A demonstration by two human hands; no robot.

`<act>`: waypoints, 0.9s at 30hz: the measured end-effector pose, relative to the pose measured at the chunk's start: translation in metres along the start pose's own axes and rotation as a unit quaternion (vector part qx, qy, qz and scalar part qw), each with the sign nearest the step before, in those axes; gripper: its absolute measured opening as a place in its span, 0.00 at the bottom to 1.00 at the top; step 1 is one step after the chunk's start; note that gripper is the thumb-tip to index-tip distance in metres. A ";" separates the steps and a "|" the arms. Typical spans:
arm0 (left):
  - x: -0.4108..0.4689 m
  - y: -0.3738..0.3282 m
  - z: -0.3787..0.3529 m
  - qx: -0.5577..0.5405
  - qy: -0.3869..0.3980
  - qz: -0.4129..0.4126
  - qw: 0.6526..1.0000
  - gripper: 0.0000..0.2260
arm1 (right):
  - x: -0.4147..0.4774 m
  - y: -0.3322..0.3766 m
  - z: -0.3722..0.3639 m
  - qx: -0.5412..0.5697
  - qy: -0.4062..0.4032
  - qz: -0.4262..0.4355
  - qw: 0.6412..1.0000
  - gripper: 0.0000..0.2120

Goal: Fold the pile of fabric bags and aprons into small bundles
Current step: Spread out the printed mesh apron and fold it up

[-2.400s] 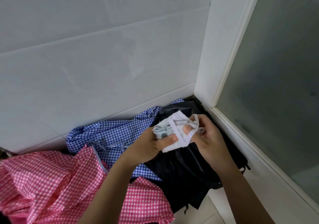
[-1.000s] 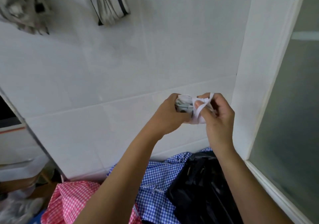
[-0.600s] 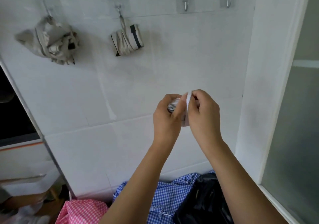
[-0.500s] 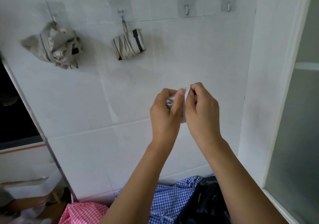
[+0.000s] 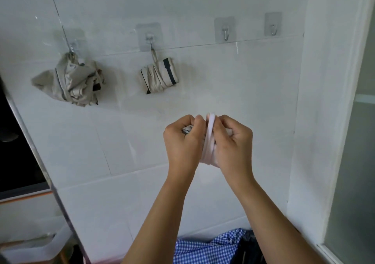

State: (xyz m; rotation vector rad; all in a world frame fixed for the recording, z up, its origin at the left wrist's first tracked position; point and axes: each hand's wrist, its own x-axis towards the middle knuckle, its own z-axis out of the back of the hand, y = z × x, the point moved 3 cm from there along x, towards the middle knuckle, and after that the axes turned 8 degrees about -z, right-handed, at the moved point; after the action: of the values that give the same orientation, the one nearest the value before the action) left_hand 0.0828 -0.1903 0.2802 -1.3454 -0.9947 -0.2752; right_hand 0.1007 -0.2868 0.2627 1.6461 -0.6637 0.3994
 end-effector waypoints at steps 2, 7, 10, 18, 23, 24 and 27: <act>0.005 0.000 0.003 -0.013 -0.004 -0.001 1.000 0.21 | 0.002 0.001 -0.006 0.017 0.002 -0.008 1.000 0.20; 0.024 -0.008 0.015 -0.007 0.091 -0.056 0.994 0.18 | 0.029 0.021 -0.021 -0.027 0.013 -0.002 1.000 0.13; 0.043 -0.011 0.027 0.030 0.138 -0.083 0.986 0.09 | 0.054 0.043 -0.033 -0.064 0.040 0.008 0.997 0.05; 0.097 -0.025 0.051 -0.012 0.041 -0.020 0.999 0.16 | 0.112 0.109 -0.084 -0.268 0.091 0.071 0.956 0.10; 0.128 -0.029 0.061 -0.055 0.022 0.063 0.996 0.23 | 0.149 0.127 -0.117 -0.389 0.115 0.028 0.914 0.15; 0.132 -0.029 0.060 -0.064 0.026 0.068 0.995 0.19 | 0.154 0.130 -0.124 -0.411 0.122 0.025 0.903 0.15; 0.139 -0.025 0.060 -0.081 0.028 0.092 0.992 0.14 | 0.156 0.139 -0.144 -0.482 0.137 0.047 0.864 0.05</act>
State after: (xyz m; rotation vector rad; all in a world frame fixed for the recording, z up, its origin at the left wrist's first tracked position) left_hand 0.1204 -0.0932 0.3927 -1.5579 -0.8093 -0.2572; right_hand 0.1504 -0.1885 0.4911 0.5860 -0.5809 0.2841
